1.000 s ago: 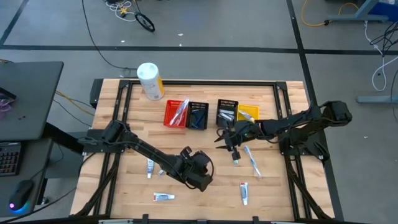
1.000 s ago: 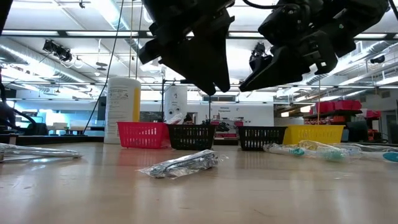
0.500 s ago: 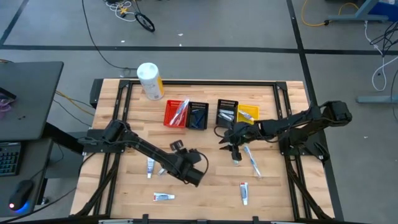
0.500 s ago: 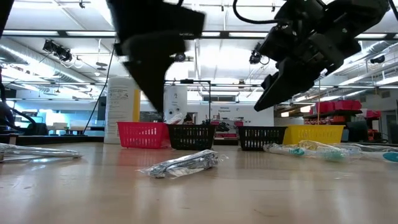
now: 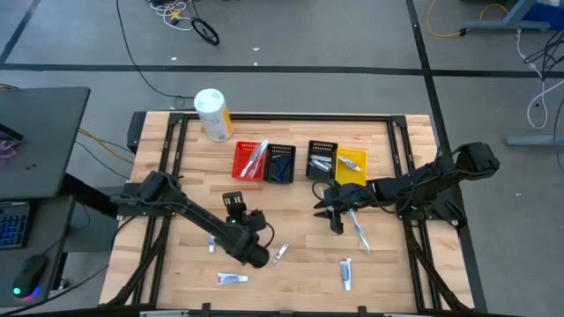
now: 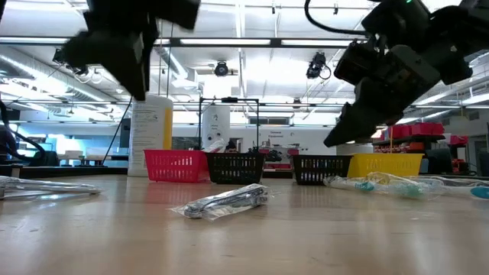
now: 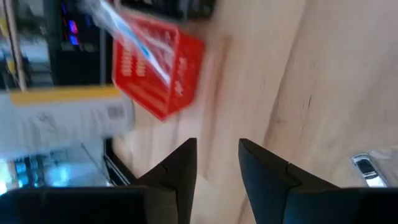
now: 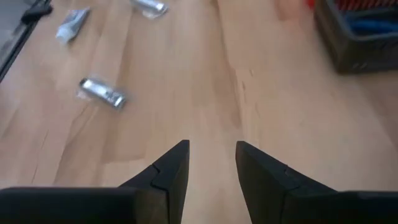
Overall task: Pick & Place Travel size toiletries
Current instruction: Put the white toothpaste into the yellow basket
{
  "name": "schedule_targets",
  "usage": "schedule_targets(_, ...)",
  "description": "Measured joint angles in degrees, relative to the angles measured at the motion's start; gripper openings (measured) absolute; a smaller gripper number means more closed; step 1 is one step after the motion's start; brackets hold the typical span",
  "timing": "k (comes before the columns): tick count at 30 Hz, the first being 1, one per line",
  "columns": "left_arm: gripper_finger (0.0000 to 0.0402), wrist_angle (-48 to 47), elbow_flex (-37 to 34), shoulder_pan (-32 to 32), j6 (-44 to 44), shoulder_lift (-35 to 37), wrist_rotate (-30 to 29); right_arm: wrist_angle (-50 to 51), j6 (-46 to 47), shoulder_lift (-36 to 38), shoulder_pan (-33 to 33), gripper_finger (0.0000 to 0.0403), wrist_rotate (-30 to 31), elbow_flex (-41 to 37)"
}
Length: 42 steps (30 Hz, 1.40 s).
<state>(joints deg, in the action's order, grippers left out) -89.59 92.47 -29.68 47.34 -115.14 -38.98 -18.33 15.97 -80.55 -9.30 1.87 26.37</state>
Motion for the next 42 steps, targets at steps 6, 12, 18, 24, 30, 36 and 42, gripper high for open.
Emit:
schedule_targets(6, 0.0128, 0.5, -1.0, -3.4, -1.5, 7.9, -9.3, -6.4, 0.2, 0.0, -2.5, 0.0141, 2.5, 0.0)
schedule_targets(12, 0.0128, 5.2, -11.7, -5.2, 5.0, 21.0, -14.5, -7.7, 0.1, 0.0, -4.1, 0.0141, 2.6, 0.0)
schedule_targets(18, 0.0128, 26.8, -30.2, -4.0, 8.4, 34.6, -11.6, -7.6, 0.1, 0.0, -4.6, 0.014, 8.3, 0.0)
schedule_targets(24, 0.0128, 55.4, -46.2, -2.9, -2.2, 42.1, -4.6, -7.3, -1.7, 0.0, -6.4, 0.014, 9.3, 0.0)
schedule_targets(30, 0.0128, 70.9, -51.4, -0.6, -11.2, 43.3, -0.5, -2.1, 1.7, 0.2, -13.2, 0.014, 8.6, 4.4)
schedule_targets(36, 0.0128, 77.2, -51.4, 2.4, -16.4, 43.3, 1.6, 28.6, 11.6, -1.1, -22.9, 0.014, 11.9, 19.0)
schedule_targets(42, 0.0128, 81.0, -51.4, 4.1, -19.5, 43.3, 2.8, 36.0, 8.3, -8.0, -31.2, 0.014, 12.7, 28.4)
